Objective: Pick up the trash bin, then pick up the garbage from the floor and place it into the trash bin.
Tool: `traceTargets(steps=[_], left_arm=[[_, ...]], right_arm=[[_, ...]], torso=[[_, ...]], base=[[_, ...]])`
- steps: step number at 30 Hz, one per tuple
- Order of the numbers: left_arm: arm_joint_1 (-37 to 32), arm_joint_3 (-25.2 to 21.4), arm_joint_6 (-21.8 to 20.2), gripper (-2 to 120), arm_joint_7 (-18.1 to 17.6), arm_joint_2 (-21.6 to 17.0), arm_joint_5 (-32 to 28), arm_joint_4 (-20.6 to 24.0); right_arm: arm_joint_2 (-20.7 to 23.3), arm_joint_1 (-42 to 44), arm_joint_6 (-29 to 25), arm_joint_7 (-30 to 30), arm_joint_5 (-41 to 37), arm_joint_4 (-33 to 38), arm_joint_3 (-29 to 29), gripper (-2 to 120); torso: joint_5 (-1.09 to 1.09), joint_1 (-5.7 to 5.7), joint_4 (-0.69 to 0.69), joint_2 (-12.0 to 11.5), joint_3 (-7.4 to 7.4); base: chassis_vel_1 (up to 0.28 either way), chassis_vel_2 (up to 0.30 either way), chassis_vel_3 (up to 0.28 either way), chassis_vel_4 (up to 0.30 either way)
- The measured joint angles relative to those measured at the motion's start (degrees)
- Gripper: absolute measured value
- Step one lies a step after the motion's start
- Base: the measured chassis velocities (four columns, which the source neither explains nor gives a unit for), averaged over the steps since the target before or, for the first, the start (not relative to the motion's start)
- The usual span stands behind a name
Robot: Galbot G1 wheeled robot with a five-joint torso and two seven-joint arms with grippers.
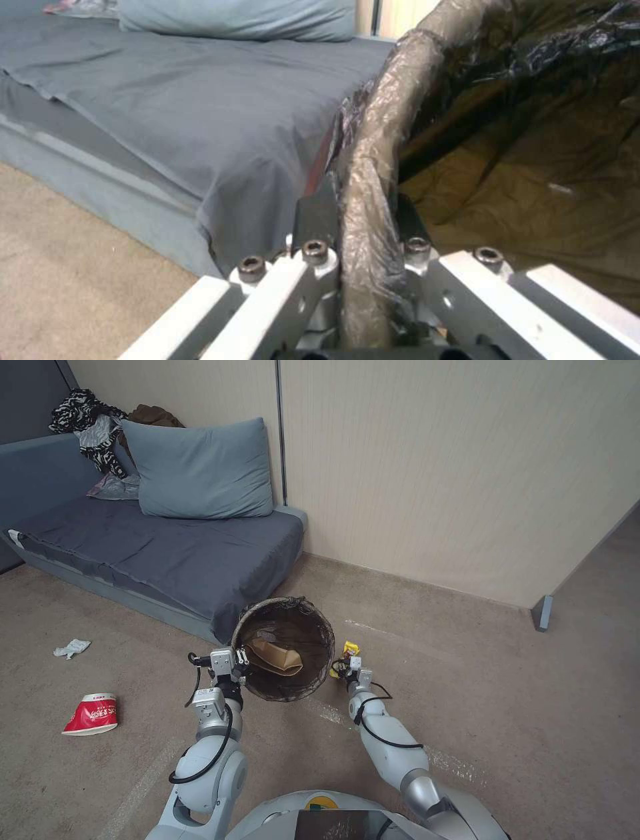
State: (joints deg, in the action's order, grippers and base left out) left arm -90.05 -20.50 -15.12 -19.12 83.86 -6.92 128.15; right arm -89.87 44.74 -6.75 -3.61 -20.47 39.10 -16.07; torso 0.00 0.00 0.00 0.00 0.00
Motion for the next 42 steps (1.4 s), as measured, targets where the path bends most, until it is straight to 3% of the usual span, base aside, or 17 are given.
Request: traceTargets(steps=[5, 7, 25, 33, 42], left_arm=[[0.1, 0.1, 0.0, 3, 0.0, 0.01, 0.0, -0.09], [0.17, 0.09, 0.0, 3, -0.01, -0.02, -0.03, -0.08], [0.23, -0.01, -0.05, 3, -0.03, -0.08, -0.22, 0.38], [0.31, 0.28, -0.28, 3, -0.18, -0.17, -0.36, 0.04], [0.23, 0.83, -1.01, 3, -0.57, -0.23, -0.57, -0.25]], right_arm=[[0.24, 0.16, -0.4, 0.03, 0.42, -0.18, -0.1, 11], [0.35, 0.25, -0.65, 0.05, 0.89, -0.21, -0.15, 0], [0.86, 0.85, -2.48, -0.34, 3.45, 0.77, -0.31, 0], [3.75, 6.56, -2.97, -2.11, 4.26, 14.05, 0.54, 0], [7.42, 13.45, -6.37, -2.74, 7.52, 39.1, 0.19, 0]], torso=[[0.0, 0.0, 0.0, 0.0, 0.0], [0.0, 0.0, 0.0, 0.0, 0.0], [0.01, 0.0, 0.01, 0.0, 0.0], [0.01, 0.0, 0.0, 0.0, 0.0], [0.01, 0.0, 0.02, 0.0, 0.0]], base=[[0.0, 0.0, 0.0, 0.0], [0.0, 0.0, 0.0, 0.0], [0.0, 0.0, 0.0, 0.0], [0.0, 0.0, 0.0, 0.0], [0.0, 0.0, 0.0, 0.0]])
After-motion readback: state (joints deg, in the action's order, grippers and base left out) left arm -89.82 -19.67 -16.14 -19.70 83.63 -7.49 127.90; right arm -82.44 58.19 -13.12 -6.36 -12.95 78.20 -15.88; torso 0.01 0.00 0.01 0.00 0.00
